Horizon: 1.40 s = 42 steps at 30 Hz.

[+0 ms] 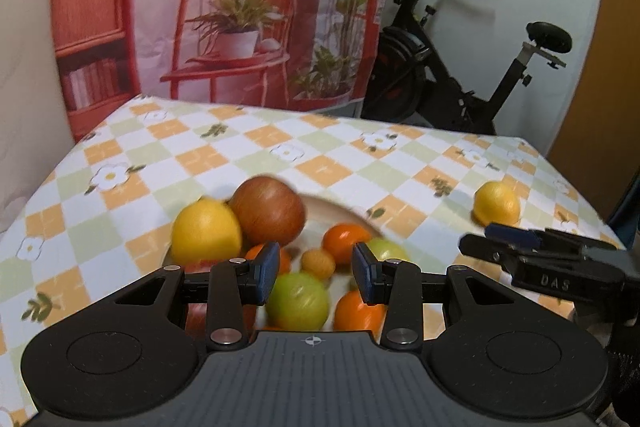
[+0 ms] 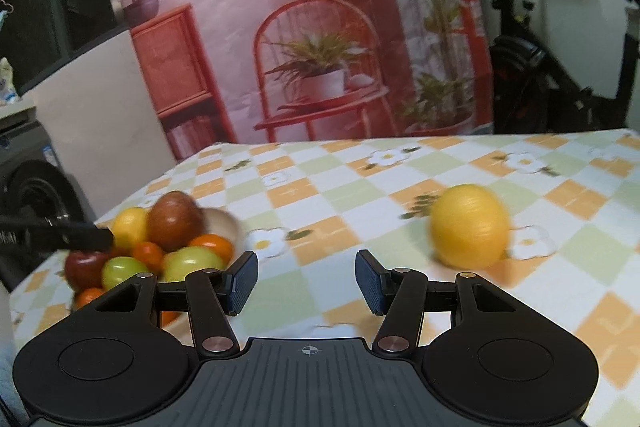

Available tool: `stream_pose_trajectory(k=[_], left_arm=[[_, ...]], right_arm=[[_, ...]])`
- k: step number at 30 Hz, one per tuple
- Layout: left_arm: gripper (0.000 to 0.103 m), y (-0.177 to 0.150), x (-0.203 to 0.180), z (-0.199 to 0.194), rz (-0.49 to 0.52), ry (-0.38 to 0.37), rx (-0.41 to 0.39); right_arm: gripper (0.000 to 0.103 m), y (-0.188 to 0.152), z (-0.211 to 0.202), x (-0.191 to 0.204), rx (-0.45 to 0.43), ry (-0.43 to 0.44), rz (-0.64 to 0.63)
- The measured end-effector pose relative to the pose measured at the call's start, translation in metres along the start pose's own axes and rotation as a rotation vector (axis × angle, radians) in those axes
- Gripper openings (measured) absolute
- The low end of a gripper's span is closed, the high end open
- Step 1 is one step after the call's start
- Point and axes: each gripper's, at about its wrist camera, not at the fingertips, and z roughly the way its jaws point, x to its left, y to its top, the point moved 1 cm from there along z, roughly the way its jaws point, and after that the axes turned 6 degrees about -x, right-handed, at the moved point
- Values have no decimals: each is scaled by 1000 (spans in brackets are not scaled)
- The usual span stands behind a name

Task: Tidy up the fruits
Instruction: 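Move the left tool to the yellow grapefruit and grasp it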

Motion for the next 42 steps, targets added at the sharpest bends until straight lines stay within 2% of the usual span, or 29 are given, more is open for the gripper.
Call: stream_pose_trajectory(k=[8,14,21,25,32,37,42], left_arm=[[43,28,-36,19,43,-88,-31],[43,44,-54,40,45,-148,-32],[43,68,-74,73,47,-199,-12],[42,76,-85,96,10,-241,23],[42,59,-116,138,22,-321,121],[42,47,-129,158,12,-371,179],[42,42,-131,170,-11,-385,214]], right_arm=[[51,5,-21,-53,-30,-131,32],[51,7,-23,-79,-14,-183,-1],[50,11,-3,-76,46,-154,-111],[51,16,8,-80,56,-141,-99],[51,16,20,-84,114,-97,-92],[50,16,23,-83,112,-79,-86],[51,17,29,-88,135,-64,-59]])
